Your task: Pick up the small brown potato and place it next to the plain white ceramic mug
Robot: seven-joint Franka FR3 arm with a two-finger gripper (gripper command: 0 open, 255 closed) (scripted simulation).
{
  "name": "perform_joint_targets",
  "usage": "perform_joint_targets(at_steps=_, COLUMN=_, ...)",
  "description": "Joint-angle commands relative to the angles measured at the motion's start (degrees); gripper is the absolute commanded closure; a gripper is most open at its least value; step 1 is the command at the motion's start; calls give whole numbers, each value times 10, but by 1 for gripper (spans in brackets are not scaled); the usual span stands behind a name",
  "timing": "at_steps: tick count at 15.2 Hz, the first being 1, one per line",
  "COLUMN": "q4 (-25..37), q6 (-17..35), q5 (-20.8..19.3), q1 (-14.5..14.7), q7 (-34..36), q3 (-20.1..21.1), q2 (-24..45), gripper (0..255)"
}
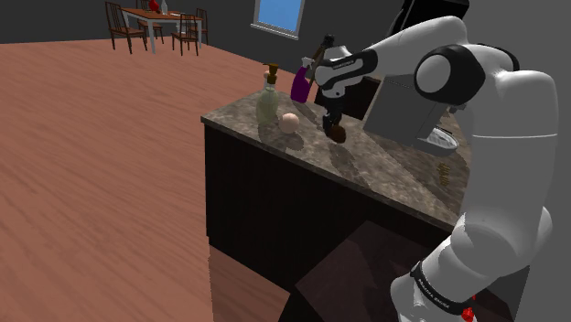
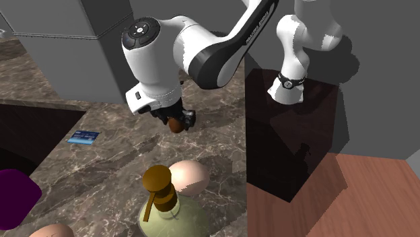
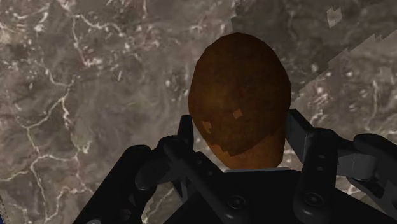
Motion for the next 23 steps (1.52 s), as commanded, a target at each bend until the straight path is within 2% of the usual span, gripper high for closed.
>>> perform_joint_targets(at_steps=1, q4=10, q6=-13, q5=0, q1=0, q7=-2, q3=0, q2=-4, gripper=255)
perform_joint_targets(at_steps=23, q4=128, q6=-163, q5=-2, q1=1, q7=-24, q3=-4, q2=-37, gripper=255)
